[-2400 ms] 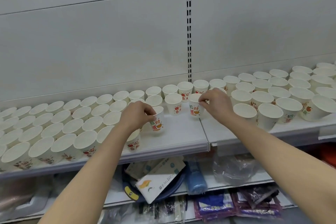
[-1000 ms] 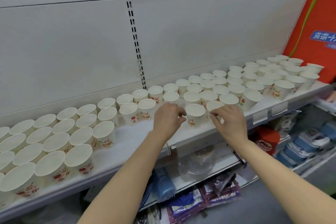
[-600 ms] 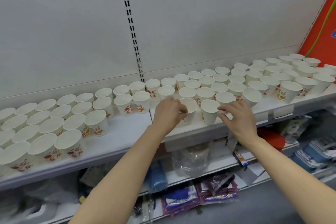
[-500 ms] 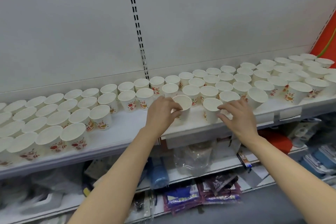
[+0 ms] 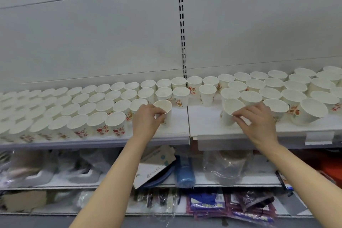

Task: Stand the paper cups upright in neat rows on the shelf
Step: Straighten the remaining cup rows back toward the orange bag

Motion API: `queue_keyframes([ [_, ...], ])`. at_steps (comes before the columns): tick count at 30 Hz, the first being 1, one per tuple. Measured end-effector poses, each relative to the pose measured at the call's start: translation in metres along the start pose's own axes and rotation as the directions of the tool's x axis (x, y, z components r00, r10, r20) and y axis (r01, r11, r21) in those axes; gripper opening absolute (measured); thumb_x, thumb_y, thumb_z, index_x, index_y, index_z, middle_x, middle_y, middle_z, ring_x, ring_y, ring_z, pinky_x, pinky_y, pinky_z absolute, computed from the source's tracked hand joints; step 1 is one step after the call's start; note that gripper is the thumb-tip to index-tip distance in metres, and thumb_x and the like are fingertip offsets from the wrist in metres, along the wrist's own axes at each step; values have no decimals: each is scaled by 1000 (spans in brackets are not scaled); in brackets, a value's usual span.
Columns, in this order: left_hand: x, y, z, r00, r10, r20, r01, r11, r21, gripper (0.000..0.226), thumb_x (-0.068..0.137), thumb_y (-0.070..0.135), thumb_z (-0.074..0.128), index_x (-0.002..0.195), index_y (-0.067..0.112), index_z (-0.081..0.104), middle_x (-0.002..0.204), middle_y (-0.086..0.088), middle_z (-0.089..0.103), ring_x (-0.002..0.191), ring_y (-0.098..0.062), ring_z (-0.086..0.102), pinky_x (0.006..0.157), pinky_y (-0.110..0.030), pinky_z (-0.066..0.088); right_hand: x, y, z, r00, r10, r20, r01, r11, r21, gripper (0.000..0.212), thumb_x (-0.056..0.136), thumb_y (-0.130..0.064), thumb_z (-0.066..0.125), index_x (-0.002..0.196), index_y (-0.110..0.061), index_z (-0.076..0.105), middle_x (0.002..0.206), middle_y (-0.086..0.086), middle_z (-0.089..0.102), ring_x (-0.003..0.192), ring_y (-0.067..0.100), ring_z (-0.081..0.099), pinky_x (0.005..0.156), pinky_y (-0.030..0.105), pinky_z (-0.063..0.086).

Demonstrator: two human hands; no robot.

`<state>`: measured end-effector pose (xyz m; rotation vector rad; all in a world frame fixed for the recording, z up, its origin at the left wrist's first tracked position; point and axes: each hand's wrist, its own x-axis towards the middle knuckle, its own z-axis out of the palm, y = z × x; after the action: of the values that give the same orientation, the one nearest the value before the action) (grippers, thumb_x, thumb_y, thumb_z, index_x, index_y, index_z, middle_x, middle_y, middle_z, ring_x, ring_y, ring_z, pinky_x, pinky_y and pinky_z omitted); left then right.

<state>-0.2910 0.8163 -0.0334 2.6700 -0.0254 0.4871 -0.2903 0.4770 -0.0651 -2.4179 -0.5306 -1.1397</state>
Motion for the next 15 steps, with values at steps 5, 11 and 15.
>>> queue_keyframes([
  [5,16,-10,1,996,22,81,-30,995,96,14,87,33,66,95,30,77,93,3,69,93,-21,54,70,-37,48,18,-56,47,996,-71,55,64,990,124,5,77,-22,73,77,-17,72,78,-5,67,80,24,52,69,37,39],
  [11,28,-21,0,991,77,113,-84,995,61,23,82,35,72,104,28,74,99,6,67,94,-17,55,70,-32,44,36,-95,90,981,-71,183,44,988,146,11,71,-12,81,75,-15,72,78,-4,67,78,26,55,64,35,45],
  [15,35,-39,-8,984,135,119,-146,986,86,23,79,38,76,100,31,73,99,11,66,92,-14,56,69,-29,43,49,-105,105,968,-99,232,72,990,124,8,72,-11,80,75,-12,72,77,-2,67,77,26,57,59,30,45],
])
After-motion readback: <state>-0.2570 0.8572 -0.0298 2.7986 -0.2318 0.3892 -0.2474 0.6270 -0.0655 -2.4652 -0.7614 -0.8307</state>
